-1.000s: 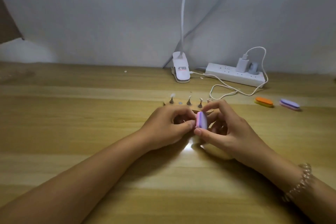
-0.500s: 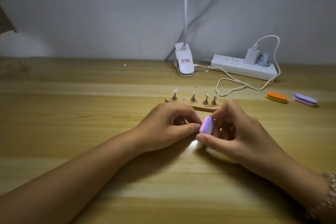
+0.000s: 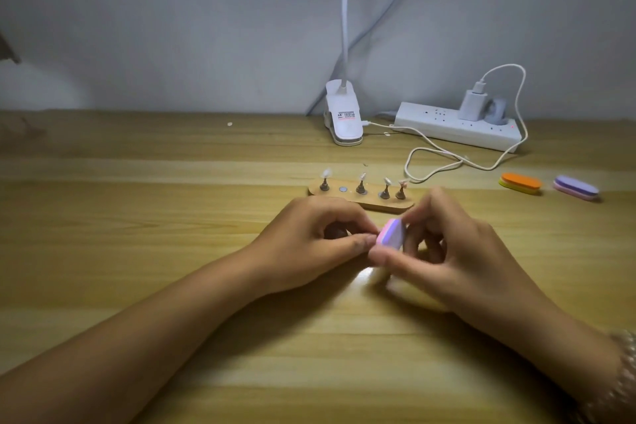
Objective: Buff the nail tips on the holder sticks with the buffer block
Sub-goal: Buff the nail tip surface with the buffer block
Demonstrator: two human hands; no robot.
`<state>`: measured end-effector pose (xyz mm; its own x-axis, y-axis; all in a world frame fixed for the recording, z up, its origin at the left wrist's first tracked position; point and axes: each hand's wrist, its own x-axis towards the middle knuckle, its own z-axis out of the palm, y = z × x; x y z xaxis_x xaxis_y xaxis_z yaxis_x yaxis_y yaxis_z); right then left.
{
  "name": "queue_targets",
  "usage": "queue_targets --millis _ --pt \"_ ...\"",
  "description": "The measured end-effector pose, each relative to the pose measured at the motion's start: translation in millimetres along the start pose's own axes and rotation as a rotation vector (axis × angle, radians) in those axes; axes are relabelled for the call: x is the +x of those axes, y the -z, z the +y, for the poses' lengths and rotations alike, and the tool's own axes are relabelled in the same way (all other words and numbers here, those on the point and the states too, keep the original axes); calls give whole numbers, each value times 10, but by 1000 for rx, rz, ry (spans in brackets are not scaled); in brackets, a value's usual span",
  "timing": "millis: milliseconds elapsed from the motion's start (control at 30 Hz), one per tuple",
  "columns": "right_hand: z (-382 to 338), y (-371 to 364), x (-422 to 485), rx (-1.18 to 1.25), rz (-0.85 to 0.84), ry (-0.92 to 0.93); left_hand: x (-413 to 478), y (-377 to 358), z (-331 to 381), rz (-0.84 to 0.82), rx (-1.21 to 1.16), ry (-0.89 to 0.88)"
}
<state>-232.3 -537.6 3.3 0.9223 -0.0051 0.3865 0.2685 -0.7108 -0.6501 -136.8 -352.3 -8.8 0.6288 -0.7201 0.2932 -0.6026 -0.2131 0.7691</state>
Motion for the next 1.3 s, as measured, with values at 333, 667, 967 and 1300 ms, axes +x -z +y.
queue_targets --millis 333,667,967,1300 --pt "-18 -12 -27 -28 -48 77 6 5 54 -9 22 34" --pt "-2 8 -7 -46 36 5 4 4 30 20 47 1" --pt "27 38 14 -1 86 -11 8 -1 22 55 63 -10" --pt "30 25 -7 6 -2 40 16 7 -19 72 -16 15"
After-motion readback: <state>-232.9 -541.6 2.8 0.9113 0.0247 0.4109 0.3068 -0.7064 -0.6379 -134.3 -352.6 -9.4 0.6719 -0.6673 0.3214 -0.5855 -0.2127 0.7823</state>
